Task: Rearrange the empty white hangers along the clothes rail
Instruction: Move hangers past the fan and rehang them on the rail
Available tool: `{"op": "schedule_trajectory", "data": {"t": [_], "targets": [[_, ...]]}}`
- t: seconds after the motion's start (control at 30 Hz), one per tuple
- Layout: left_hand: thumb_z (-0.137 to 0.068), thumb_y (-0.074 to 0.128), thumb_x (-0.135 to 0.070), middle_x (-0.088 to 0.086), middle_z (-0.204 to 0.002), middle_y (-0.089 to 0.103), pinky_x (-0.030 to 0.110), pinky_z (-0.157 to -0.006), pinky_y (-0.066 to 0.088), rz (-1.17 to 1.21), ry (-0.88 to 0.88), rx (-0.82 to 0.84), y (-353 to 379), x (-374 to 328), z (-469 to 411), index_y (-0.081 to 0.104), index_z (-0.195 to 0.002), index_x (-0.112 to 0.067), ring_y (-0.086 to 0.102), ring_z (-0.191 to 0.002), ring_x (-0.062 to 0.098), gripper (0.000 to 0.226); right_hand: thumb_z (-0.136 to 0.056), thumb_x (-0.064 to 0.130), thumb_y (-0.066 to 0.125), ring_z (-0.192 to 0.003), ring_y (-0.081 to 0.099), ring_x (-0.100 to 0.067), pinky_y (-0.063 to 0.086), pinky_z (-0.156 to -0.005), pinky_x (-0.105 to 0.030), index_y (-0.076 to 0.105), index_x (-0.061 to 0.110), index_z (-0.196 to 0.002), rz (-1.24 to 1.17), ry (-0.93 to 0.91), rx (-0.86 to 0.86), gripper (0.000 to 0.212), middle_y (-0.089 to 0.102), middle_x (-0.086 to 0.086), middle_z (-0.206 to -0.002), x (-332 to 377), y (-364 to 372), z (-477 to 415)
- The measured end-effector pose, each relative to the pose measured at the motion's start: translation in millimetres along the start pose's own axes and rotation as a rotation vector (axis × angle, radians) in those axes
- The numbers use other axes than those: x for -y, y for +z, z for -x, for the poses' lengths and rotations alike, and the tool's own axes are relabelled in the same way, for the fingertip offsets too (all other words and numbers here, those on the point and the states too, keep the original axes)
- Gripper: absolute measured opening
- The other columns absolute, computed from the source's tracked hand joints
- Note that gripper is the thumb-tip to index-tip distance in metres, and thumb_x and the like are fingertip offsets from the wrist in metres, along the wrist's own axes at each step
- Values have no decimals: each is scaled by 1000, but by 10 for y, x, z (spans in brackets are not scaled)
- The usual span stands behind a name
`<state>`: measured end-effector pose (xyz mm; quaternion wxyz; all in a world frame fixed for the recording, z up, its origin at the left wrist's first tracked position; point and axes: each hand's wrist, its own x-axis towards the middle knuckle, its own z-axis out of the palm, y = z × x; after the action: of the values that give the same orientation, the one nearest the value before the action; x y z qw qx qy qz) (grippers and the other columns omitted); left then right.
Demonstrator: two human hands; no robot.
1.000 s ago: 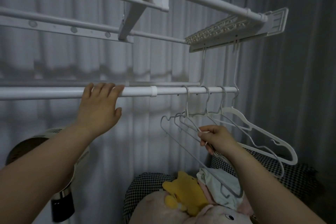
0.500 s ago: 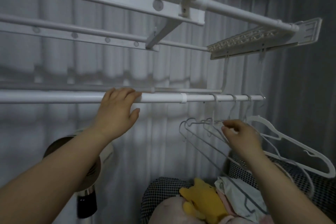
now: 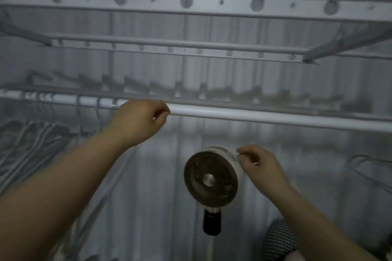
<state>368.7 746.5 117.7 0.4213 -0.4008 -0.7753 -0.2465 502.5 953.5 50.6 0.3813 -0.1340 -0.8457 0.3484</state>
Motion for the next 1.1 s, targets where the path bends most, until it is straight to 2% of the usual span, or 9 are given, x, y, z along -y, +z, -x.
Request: {"op": "schedule_trajectory", "data": {"t": [0.07,0.23,0.37,0.53,0.67,0.77,0.93,1.03,1.1], "targets": [[-72,34,-41,15,-93,72,37,-77,47,-23,-45,-49,-158,486,101,70,-98,-9,65,-89,34,54,-87,8,55,-74,57,-14,49,-75,-21,60,22,-87,-31,18,82,15,59,1,-78,203,443,-2],[-82,34,-24,22,-120,60,45,-90,44,-118,-160,16,-288,1296,124,60,-115,-3,57,-107,40,48,-89,6,54,-62,48,-5,38,-51,-1,61,2,-110,-234,53,283,23,59,-2,-77,674,1327,87],[-79,28,-26,19,-140,44,45,-103,33,-178,-81,157,-193,1593,34,47,-131,-3,46,-124,40,60,-90,16,54,-77,53,-3,46,-77,-15,54,6,-121,-392,135,390,32,56,8,-85,935,1817,119],[-90,36,-27,11,-142,44,35,-105,24,-154,-46,183,3,1772,21,42,-135,-9,42,-130,26,48,-93,24,50,-96,56,-17,47,-91,-32,47,7,-124,-532,270,494,36,59,-13,-120,1242,2112,130],[-93,44,-18,7,-141,45,33,-106,22,-141,-39,180,19,1831,-4,43,-134,-13,43,-128,26,42,-88,15,59,-65,50,-7,43,-58,-10,29,8,-137,-543,281,501,58,54,-5,-97,1378,2339,114],[-92,47,-19,6,-138,49,34,-104,23,-148,-17,149,15,1865,2,46,-132,-14,45,-126,26,41,-87,9,58,-59,46,-5,41,-48,-8,27,9,-139,-560,319,477,60,51,3,-78,1387,2407,80],[-91,44,-29,6,-139,49,34,-104,23,-162,-16,148,29,1871,13,46,-133,-16,45,-126,27,44,-89,7,48,-56,44,-8,41,-56,-18,42,10,-128,-490,325,403,40,45,2,-70,1380,2345,54],[-92,45,-28,5,-138,49,33,-103,21,-160,-20,131,32,1876,21,45,-133,-17,44,-126,27,43,-90,6,44,-54,44,-11,44,-51,-22,54,16,-89,-446,329,378,15,45,0,-69,1331,2214,59],[-91,44,-31,5,-137,50,32,-102,21,-150,-8,119,35,1872,28,46,-132,-18,45,-125,27,43,-89,5,44,-52,44,-11,44,-43,-21,48,17,-87,-398,323,356,13,45,-1,-69,1259,2120,54]]}}
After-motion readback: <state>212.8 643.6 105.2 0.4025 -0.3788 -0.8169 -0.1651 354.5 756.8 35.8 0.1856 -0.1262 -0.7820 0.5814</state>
